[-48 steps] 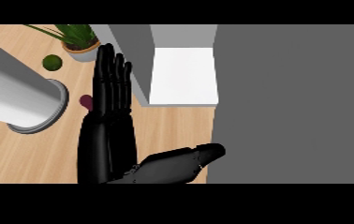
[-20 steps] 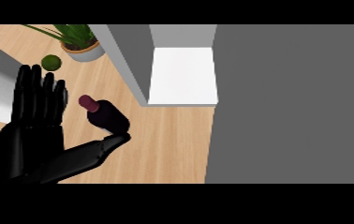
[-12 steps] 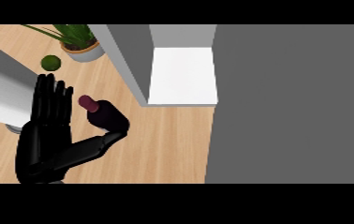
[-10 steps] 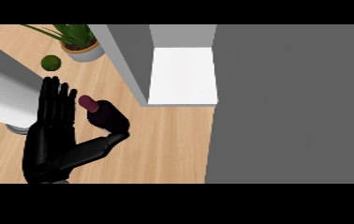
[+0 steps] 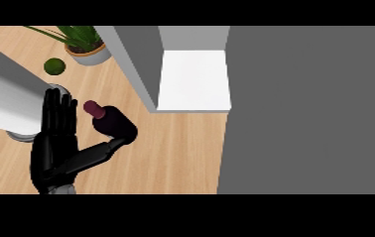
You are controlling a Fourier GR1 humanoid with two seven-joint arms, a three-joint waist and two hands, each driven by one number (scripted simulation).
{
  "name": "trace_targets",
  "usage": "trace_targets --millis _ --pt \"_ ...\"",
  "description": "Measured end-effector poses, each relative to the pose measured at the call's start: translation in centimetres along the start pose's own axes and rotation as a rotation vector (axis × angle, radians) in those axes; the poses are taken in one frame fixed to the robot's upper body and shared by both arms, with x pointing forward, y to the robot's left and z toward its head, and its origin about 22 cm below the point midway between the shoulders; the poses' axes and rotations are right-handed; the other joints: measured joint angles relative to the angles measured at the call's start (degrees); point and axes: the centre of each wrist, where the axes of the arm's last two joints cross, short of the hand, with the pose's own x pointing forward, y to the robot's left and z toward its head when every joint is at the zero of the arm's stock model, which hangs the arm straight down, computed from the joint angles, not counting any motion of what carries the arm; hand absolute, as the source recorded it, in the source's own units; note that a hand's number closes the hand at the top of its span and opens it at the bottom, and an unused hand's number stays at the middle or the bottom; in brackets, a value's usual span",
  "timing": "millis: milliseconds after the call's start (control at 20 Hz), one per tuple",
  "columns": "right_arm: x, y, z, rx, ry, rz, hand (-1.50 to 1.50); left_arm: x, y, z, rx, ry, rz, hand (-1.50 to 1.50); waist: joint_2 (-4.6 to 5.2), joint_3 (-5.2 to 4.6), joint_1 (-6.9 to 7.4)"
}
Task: Pick up the wine, place it into the cabinet and close the cabinet
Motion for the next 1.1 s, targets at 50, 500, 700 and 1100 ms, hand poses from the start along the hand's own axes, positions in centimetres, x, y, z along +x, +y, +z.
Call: trace_targets --millis 50,500,700,1100 --pt "0.2 0.0 -0.1 0.004 0.002 0.003 -1.5 -0.4 0.2 -0.5 0.005 0.004 -0.003 -1.5 0.01 -0.01 -0.03" --pt "0.3 0.1 -0.2 0.001 0.002 0.002 -1.5 -4.3 1.6 -0.7 -0.005 0.031 -0.003 -1.5 0.0 -0.01 -0.06" --pt "0.5 0.2 -0.4 0.004 0.009 -0.003 -1.5 -5.7 1.5 -1.1 -0.024 0.04 -0.001 -1.5 0.01 -0.01 -0.11" --pt "0.9 0.2 -0.7 -0.001 0.007 0.002 -1.5 -8.2 2.4 -1.2 -0.036 0.046 0.021 -1.5 0.01 0.0 -0.11"
